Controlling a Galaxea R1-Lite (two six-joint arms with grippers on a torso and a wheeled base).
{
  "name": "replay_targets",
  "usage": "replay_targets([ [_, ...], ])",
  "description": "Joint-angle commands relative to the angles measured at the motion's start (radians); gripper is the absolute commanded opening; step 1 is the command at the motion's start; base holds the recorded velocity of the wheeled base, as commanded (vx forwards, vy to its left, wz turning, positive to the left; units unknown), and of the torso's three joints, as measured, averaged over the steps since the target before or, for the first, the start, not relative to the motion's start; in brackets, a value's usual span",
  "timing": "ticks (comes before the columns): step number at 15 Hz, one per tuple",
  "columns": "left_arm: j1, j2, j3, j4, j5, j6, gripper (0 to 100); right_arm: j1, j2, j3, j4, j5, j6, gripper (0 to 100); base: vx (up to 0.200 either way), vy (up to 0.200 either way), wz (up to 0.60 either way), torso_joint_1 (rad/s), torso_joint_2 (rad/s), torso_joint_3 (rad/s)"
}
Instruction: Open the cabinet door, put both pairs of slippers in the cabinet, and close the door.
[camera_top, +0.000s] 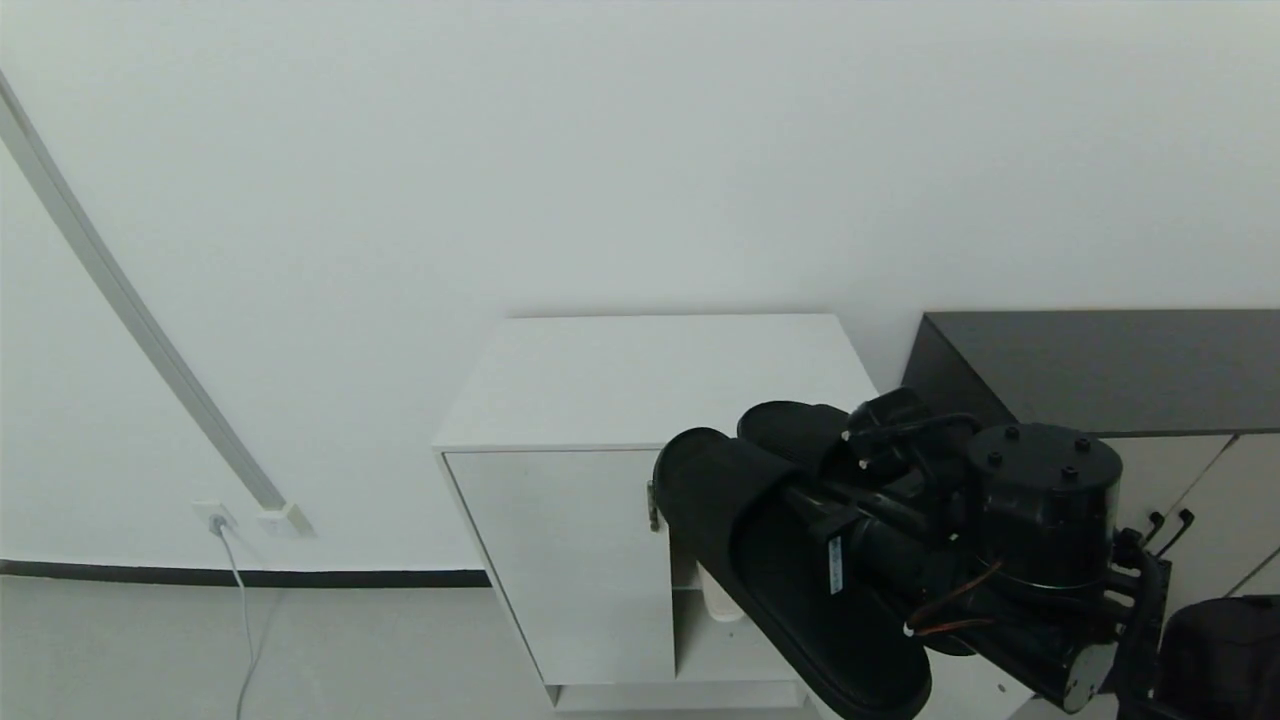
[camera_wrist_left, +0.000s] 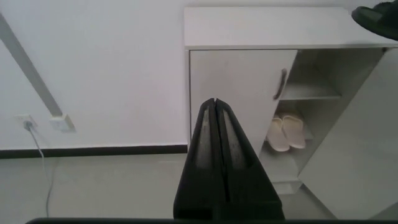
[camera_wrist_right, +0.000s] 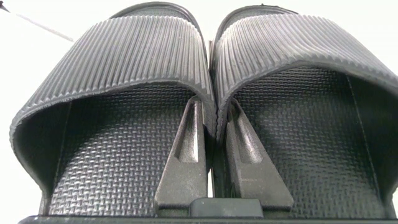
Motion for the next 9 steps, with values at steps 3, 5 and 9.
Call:
replay_targets([
  [3, 0.0, 0.001, 0.0, 0.0, 0.0, 0.003, 0, 0.001, -0.001, 0.003, 0.001, -0.018, -0.004, 0, 0.0, 0.0, 0.0, 0.0, 0.0, 0.0],
  [5, 0.0, 0.001, 0.0, 0.0, 0.0, 0.002, 0, 0.001, -0.004, 0.015, -0.004, -0.018, -0.006, 0, 0.0, 0.0, 0.0, 0.0, 0.0, 0.0],
  [9, 0.0, 0.001, 0.0, 0.0, -0.002, 0.002, 0, 0.001, -0.008, 0.03, -0.007, -0.018, -0.047, 0, 0.0, 0.0, 0.0, 0.0, 0.0, 0.0],
])
